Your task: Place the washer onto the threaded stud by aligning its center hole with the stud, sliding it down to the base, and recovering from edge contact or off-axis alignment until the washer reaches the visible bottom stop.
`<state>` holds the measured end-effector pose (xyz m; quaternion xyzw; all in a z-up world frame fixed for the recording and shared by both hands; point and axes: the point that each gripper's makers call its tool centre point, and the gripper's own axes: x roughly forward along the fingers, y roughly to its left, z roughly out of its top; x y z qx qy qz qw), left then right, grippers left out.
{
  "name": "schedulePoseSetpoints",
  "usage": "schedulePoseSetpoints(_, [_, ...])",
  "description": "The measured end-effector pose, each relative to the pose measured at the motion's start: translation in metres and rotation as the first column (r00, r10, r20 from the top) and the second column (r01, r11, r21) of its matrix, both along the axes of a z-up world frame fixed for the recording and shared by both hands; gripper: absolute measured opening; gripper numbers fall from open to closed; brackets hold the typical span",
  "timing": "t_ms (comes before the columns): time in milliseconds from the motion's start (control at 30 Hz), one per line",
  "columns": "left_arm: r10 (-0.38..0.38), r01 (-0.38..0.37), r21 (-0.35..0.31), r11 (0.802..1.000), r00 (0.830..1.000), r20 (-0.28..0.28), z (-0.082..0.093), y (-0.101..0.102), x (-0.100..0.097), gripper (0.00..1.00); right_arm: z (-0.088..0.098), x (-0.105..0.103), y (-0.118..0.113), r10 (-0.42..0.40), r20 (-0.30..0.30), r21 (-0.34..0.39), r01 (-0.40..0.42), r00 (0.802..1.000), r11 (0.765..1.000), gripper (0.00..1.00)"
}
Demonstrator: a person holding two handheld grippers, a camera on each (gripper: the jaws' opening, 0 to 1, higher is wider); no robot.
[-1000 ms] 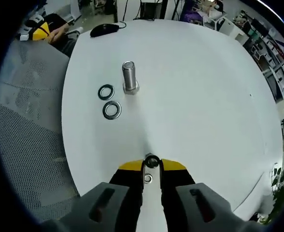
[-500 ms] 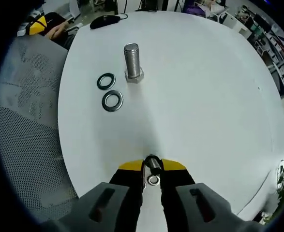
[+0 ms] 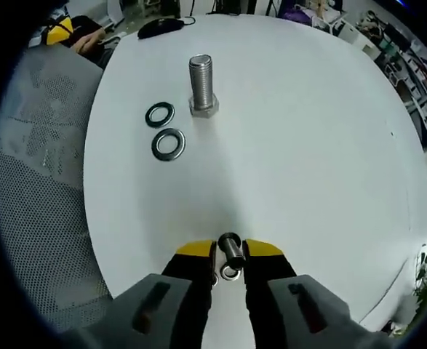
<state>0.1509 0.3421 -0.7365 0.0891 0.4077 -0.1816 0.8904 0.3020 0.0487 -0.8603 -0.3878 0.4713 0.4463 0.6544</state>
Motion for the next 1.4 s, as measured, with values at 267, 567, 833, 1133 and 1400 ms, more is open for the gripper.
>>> schedulePoseSetpoints(267, [-0.006,0.006,0.005,1.000,1.000,-0.007,-0.001,0.000,-0.001,0.00,0.006,-0.003,-0.001,-0.033,0.003,0.061,0.033,0.999,0.998,0.31])
schedulePoseSetpoints(567, [-0.007,0.007,0.005,1.000,1.000,-0.006,0.000,0.000,-0.002,0.00,0.014,-0.002,-0.009,-0.066,0.007,0.104,0.065,0.998,0.993,0.30])
schedulePoseSetpoints(833, [-0.006,0.006,0.004,1.000,1.000,-0.004,0.000,0.001,-0.001,0.00,0.022,-0.008,-0.010,-0.115,0.010,0.172,0.112,0.993,0.979,0.29])
schedulePoseSetpoints(1133, [-0.009,0.009,0.003,1.000,1.000,-0.002,0.000,0.001,-0.001,0.00,0.024,-0.020,-0.010,-0.132,0.015,0.228,0.126,0.991,0.965,0.29])
schedulePoseSetpoints(1400, [-0.009,0.009,0.001,1.000,1.000,0.000,0.001,0.001,0.000,0.00,0.019,-0.034,-0.010,-0.133,-0.013,0.270,0.131,0.991,0.954,0.26])
